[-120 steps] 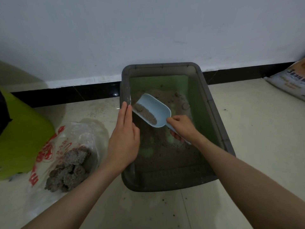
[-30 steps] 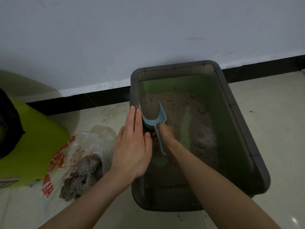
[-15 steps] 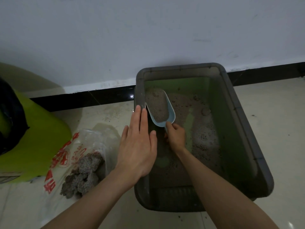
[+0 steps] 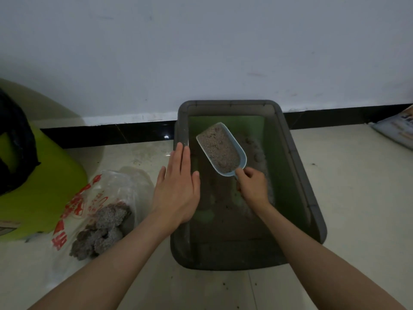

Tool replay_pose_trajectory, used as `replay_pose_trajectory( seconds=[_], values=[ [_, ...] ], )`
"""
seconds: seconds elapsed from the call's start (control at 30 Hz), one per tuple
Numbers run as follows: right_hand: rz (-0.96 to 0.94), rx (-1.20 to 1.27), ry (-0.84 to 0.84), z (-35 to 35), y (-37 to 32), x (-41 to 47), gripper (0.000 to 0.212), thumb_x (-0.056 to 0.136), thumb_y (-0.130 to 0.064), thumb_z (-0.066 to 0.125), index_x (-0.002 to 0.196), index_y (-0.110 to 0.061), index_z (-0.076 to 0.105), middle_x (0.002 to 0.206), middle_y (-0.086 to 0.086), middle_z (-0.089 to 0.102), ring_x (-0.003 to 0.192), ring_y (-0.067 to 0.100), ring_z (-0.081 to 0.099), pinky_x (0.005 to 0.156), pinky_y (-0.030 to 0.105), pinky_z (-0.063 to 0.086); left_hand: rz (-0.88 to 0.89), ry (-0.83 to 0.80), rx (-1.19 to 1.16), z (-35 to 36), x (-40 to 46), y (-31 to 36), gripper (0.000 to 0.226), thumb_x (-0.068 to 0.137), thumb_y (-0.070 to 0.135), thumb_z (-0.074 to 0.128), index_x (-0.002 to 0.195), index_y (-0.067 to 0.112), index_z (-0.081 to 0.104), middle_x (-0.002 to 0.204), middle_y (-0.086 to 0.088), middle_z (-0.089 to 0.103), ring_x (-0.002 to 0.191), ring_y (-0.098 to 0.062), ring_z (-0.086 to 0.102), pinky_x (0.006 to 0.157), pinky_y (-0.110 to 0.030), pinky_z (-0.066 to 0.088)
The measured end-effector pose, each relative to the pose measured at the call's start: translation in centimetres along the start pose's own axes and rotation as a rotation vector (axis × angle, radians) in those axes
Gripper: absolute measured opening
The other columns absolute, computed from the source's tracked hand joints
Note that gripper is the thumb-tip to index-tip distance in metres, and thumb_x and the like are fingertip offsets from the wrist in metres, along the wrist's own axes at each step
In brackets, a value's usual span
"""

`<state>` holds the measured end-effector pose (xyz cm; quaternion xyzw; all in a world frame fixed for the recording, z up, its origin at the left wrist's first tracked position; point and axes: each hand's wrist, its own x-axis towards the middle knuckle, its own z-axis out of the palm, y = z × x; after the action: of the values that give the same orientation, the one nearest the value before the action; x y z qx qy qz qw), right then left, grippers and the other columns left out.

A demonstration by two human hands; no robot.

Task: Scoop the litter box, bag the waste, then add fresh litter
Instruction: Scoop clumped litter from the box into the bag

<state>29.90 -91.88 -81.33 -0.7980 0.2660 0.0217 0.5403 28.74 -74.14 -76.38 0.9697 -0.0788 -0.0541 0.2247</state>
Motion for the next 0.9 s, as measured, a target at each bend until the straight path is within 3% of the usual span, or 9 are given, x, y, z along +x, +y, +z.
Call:
replay_pose_trajectory(
  seconds=[0.2,0.4,0.9],
  values=[
    [-0.034,-0.205,-0.041,-2.4,-1.3,0.3,0.037,0.087,-0.030,0.056,0.081,0.005,0.065,0.062,0.008,0.056,0.054,0.017,0.050,0.054,0.029,0.039,0.000,0.003,-0.004,0.0,0.0,-0.1,0.058,0.099,0.038,0.018,0.147,0.019,-0.010,0.156,0.003,-0.015,0.144,-0.015,-0.002,0.117,-0.041,0.014],
    [0.092,0.005,-0.100,-2.7,-3.4,-0.1,0.026,0.091,-0.025,0.052,0.075,-0.007,0.060,0.055,0.007,0.049,0.041,0.014,0.040,0.038,0.021,0.031,-0.001,-0.003,-0.018,0.0,0.2,-0.2,0.058,0.099,0.038,0.016,0.147,0.019,-0.011,0.156,0.003,-0.016,0.144,-0.014,-0.003,0.118,-0.039,0.010],
    [0.052,0.039,0.081,-0.2,-3.9,-0.4,0.027,0.092,-0.020,0.051,0.066,-0.013,0.055,0.059,0.005,0.051,0.050,0.012,0.045,0.048,0.025,0.038,0.006,0.007,-0.050,0.1,0.2,-0.3,0.059,0.099,0.037,0.017,0.146,0.019,-0.012,0.155,0.003,-0.018,0.144,-0.013,-0.005,0.118,-0.039,0.010]
  ],
)
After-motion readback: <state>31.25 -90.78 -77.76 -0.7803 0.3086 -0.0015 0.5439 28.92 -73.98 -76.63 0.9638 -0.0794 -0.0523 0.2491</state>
